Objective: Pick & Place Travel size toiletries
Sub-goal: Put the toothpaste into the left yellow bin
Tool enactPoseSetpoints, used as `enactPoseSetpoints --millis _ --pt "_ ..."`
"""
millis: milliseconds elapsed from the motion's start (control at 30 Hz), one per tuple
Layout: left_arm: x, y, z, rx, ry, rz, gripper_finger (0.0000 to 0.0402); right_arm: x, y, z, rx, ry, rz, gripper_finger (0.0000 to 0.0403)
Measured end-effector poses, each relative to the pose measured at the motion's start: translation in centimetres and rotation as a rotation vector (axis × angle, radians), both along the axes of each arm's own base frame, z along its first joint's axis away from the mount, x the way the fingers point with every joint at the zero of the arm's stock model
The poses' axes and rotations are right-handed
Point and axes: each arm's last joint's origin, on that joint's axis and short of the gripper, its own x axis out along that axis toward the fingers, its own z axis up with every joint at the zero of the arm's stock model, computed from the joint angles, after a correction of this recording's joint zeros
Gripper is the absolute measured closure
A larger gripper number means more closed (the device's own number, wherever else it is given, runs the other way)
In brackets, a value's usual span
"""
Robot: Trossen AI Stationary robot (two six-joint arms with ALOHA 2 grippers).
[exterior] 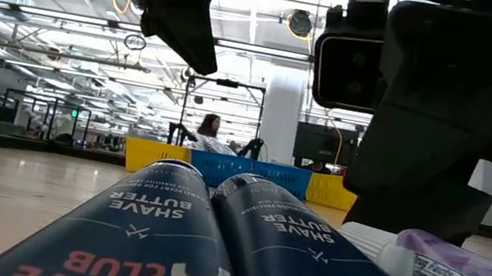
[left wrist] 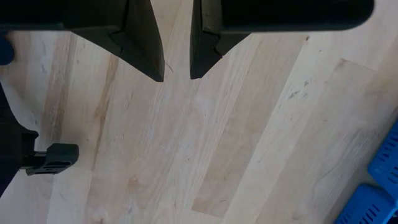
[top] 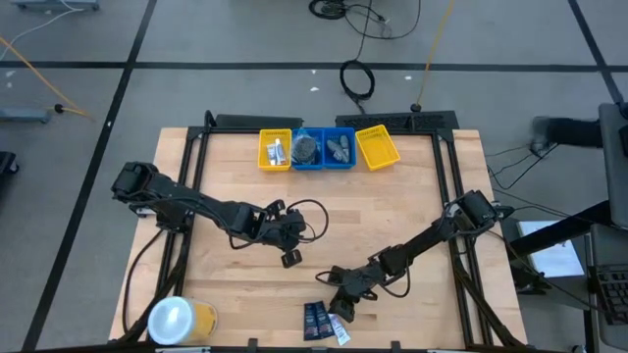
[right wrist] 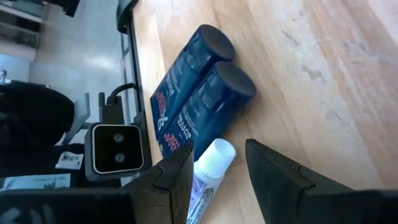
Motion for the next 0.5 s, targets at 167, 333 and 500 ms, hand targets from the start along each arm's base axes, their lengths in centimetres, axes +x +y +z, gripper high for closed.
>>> enactPoseSetpoints --millis 167,333,500 --pt "0.00 0.00 0.00 0.000 0.000 0.000 0.0325 0.64 0.37 0.74 -0.004 -0.008 0.039 0.0264" --pt "-0.01 -0.02 0.00 0.000 0.000 0.000 0.0325 0.15 0.40 0.33 -0.039 0.079 0.030 0.0264" --pt "-0.01 -0.02 0.00 0.000 0.000 0.000 0.0325 0.37 0.47 0.55 -0.034 0.047 0.006 0.0264"
